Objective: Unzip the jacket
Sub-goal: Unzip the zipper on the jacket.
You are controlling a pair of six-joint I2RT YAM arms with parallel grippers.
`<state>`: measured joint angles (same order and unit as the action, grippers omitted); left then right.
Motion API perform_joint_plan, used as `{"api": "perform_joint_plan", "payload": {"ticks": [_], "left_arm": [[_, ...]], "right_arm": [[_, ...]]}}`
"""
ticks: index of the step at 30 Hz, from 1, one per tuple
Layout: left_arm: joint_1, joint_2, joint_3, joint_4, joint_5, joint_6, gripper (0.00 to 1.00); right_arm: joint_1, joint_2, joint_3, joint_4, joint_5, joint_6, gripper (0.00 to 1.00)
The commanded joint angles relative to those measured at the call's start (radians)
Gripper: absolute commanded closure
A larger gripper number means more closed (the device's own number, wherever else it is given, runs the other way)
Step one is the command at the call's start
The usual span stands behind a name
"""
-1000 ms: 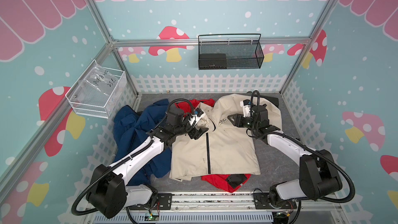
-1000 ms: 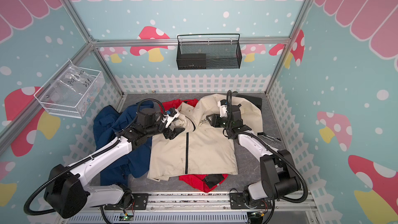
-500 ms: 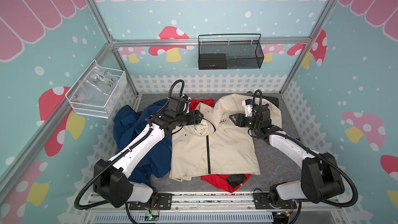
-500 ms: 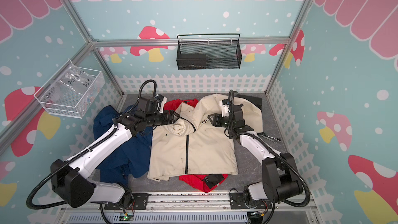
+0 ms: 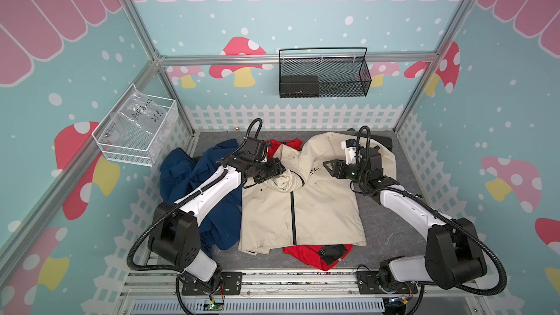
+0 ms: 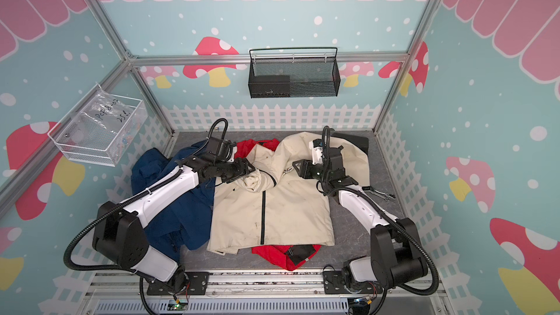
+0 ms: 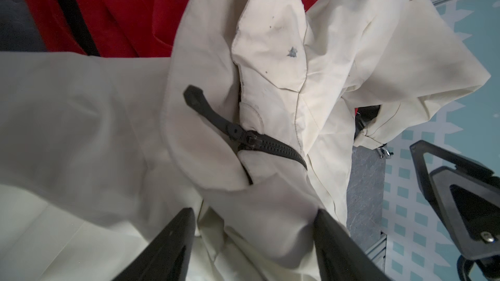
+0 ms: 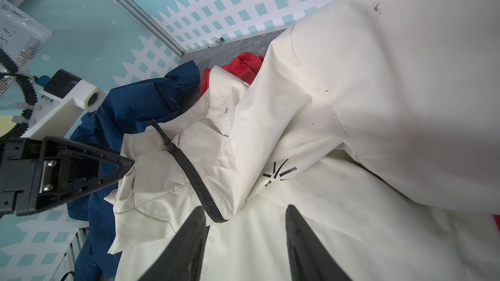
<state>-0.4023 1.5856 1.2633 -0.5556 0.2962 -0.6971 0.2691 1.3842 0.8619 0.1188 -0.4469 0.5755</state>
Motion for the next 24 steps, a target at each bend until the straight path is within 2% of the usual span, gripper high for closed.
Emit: {"api": "perform_joint_plan", "payload": {"ticks": [1, 2, 3, 6, 7, 8, 13, 20, 22, 24], "left_arm": [[0.026, 0.017, 0.008, 0.095, 0.031, -0.056, 0.34], [0.029, 0.024, 0.009, 0.105, 0.033, -0.062, 0.4], [0.033, 0.032, 0.008, 0.116, 0.039, -0.063, 0.5], [0.035, 0.045, 0.028, 0.143, 0.077, -0.024, 0.86], [0.035, 0.041, 0.042, 0.142, 0.088, 0.012, 0.94], [0.034, 0.036, 0.055, 0.135, 0.09, 0.048, 0.98], [0.027, -0.017, 0.153, 0.061, 0.095, 0.355, 1.0], [-0.003, -0.127, 0.186, 0.065, 0.228, 0.919, 1.0], [-0.003, -0.165, 0.172, 0.114, 0.254, 1.03, 1.0], [-0.003, -0.186, 0.169, 0.156, 0.277, 1.08, 1.0]], "right_arm": [[-0.001, -0.019, -0.007, -0.022, 0.01, -0.027, 0.51], [-0.002, -0.016, -0.009, -0.022, 0.009, -0.026, 0.5], [-0.002, -0.014, -0.009, -0.021, 0.005, -0.028, 0.51], [-0.002, -0.005, -0.003, -0.022, -0.01, -0.051, 0.5], [-0.003, -0.001, 0.003, -0.023, -0.017, -0.067, 0.5], [-0.002, -0.001, 0.009, -0.025, -0.028, -0.088, 0.49], [-0.011, 0.009, 0.098, -0.052, -0.124, -0.262, 0.41], [-0.02, -0.007, 0.188, -0.06, -0.231, -0.446, 0.42], [-0.032, -0.018, 0.197, -0.053, -0.297, -0.483, 0.44], [-0.039, -0.03, 0.205, -0.051, -0.334, -0.52, 0.45]]}}
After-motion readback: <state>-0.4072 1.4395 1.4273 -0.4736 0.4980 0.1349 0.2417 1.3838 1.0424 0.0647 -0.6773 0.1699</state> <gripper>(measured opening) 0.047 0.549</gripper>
